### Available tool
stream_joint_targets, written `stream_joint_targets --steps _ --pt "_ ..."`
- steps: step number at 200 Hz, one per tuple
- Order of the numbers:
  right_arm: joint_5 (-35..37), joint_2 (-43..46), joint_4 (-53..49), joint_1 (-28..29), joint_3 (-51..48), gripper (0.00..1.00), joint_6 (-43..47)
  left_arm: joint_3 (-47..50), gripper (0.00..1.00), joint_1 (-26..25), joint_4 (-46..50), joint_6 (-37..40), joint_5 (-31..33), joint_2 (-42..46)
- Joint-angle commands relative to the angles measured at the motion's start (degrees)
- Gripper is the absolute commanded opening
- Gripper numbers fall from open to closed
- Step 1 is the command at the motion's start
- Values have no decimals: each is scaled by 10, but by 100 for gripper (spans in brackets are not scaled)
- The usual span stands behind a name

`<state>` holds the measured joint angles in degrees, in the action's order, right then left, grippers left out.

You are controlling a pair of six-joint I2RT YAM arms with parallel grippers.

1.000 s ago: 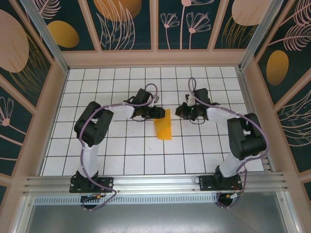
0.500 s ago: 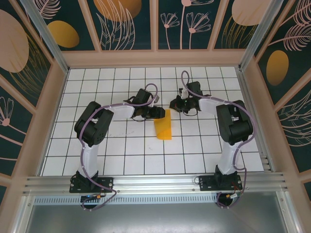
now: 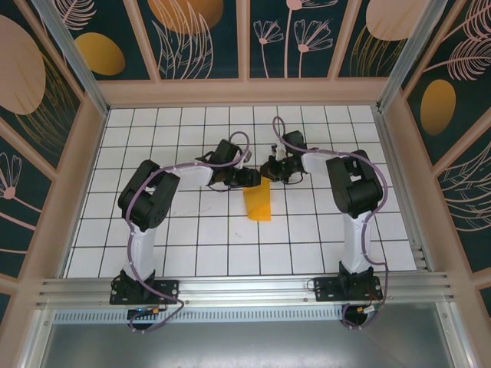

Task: Fold a paper plane with a square sheet of paper (fold left side to right side)
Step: Hold the square sheet of paper at the center of the table, then first fold the square sheet of paper in half at the center of the table.

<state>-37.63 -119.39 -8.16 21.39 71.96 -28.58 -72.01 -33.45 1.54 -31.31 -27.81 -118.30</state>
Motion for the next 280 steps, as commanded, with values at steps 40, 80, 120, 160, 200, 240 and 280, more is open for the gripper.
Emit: stream_joint_targets --steps 40,80,120,160,200,240,280 --pt "47 -21 -60 5 6 7 36 5 59 -10 12 21 11 -7" --pt "65 -27 -71 5 4 7 43 43 59 -9 -30 16 -26 49" --pt "66 -29 -69 7 5 7 41 82 59 -14 -69 22 -59 79" --pt "67 -30 -69 9 8 7 38 94 58 -14 -71 27 -57 61" --pt "70 -30 -74 9 11 7 40 110 58 -16 -73 29 -56 55" --pt "72 -32 -77 9 15 7 41 128 58 -21 -65 44 -56 65" --pt "74 -31 -80 10 17 7 41 150 57 -22 -64 50 -56 69"
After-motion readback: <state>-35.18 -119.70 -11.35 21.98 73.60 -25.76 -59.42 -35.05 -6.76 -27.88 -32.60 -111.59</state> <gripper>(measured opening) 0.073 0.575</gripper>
